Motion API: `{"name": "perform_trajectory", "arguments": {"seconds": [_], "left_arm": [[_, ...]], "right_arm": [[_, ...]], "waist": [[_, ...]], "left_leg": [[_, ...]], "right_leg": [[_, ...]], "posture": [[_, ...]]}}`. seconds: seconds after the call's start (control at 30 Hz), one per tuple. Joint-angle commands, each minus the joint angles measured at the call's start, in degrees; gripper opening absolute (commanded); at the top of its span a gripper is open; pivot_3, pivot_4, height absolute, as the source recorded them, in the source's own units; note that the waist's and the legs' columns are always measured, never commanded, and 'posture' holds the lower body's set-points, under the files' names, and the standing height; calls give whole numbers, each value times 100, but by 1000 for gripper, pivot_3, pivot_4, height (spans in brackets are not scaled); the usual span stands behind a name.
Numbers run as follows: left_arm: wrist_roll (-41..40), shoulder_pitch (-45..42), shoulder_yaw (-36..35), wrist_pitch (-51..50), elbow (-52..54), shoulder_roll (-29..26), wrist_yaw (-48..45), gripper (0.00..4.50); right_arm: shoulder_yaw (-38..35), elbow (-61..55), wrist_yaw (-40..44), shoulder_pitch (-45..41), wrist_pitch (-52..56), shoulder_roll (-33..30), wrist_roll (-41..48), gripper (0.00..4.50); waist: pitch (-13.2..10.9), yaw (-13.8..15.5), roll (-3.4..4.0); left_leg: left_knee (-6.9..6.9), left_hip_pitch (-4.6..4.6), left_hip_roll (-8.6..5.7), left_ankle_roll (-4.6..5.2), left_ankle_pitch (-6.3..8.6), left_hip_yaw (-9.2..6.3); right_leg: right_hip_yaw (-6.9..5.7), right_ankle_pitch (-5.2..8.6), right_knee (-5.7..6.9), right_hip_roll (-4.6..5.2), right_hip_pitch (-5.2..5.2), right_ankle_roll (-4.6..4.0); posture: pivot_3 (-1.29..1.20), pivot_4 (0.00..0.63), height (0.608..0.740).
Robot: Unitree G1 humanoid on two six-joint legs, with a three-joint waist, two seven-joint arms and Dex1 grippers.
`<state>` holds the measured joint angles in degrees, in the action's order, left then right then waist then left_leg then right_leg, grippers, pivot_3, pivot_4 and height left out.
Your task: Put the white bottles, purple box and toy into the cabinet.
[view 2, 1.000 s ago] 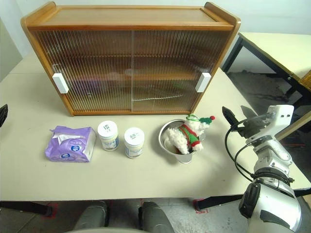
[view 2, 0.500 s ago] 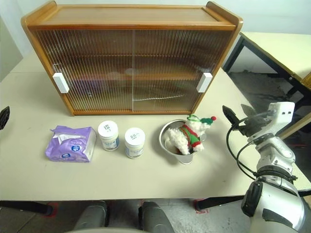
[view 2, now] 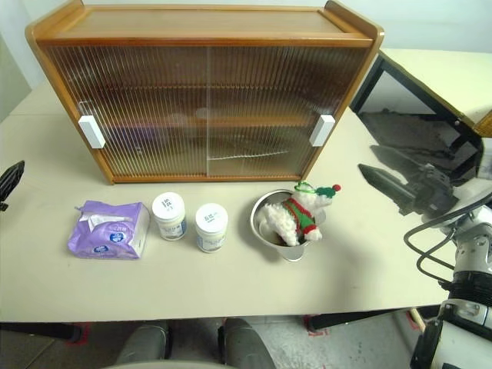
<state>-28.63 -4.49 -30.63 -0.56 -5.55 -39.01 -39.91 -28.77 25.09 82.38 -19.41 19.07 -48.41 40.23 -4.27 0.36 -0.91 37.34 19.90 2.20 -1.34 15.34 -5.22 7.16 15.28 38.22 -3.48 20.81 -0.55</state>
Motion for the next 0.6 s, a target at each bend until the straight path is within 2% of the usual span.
{"name": "perform_trajectory", "arguments": {"seconds": [0.03, 0.17, 0.4, 0.6], "left_arm": [[-103, -211, 257, -163, 270, -79, -251, 1434], [88, -521, 575, -404, 350, -43, -58, 29], [274, -710, 1024, -537, 587, 63, 64, 29], [447, -1038, 1269, -468, 340, 131, 110, 29]], "right_arm": [[296, -1125, -167, 314, 468, 115, 181, 4500], [336, -1688, -392, 511, 534, 232, 227, 4500], [309, -1900, -610, 637, 429, 468, 270, 4500], [295, -2039, -708, 779, 402, 545, 316, 4500]], "waist": [[-4, -14, -6], [-7, -39, -3], [-11, -94, -6], [-13, -102, -7]], "left_leg": [[3, 0, 0, 0, 0, -1], [22, 9, -3, 8, 5, -2], [39, 18, -3, 22, 22, -2], [39, 22, -2, 24, 23, -3]], "right_leg": [[-1, 0, 0, -2, 0, 0], [0, 3, 0, -5, 1, 5], [7, 6, -2, -5, 5, 11], [6, 16, -2, -7, 8, 11]], "posture": [[5, 79, 740], [4, 83, 740], [-17, 85, 740], [-30, 83, 740]]}}
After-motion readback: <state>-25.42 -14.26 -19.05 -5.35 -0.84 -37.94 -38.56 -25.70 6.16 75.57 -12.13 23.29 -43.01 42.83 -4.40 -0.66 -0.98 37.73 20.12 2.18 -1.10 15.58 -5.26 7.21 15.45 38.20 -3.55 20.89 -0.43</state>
